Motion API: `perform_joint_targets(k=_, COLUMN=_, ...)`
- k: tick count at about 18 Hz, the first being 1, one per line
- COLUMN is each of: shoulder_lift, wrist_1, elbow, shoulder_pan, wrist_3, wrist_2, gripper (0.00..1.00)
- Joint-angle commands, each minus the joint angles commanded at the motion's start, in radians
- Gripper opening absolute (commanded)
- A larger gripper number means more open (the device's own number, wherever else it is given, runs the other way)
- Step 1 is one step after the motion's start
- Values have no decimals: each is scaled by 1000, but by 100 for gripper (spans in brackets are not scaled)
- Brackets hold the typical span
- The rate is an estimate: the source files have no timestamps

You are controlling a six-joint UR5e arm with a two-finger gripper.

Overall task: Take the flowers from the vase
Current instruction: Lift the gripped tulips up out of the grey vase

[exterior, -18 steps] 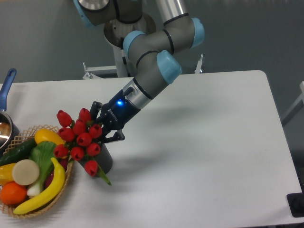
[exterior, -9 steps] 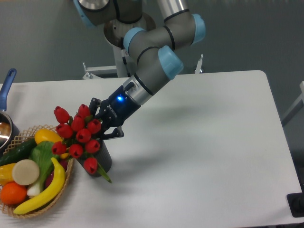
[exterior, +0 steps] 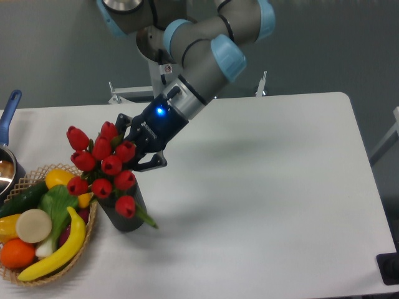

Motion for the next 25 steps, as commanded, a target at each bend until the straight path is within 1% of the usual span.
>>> perform_joint_targets(k=4, shoulder_lift=34, wrist_1=0, elbow=14, shoulder_pan=17, wrist_3=-52, wrist_2=0, gripper=29)
perform_joint_targets(k=12, shoulder_lift=75, wrist_1=0, elbow=48, shoulder_pan=43, wrist_3=-115, wrist_2=0, gripper=29)
perform_joint_targets(k=14, shoulder_lift=80, wrist_1=0, elbow=52, shoulder_pan=52, wrist_3=-115, wrist_2=-6, gripper=29)
perform_joint_targets(k=17, shoulder_lift=89, wrist_1=0, elbow=54, shoulder_pan=89, wrist_3=-127, wrist_2=-70, gripper=29)
perform_joint_targets(k=19, shoulder_lift=94, wrist_1=0, elbow=61, shoulder_pan=110, wrist_3=-137, wrist_2=-92, gripper=29)
perform_joint_targets(k=25, shoulder_lift=86, wrist_1=0, elbow=104, shoulder_pan=170, wrist_3=-143, wrist_2=-100, gripper=29)
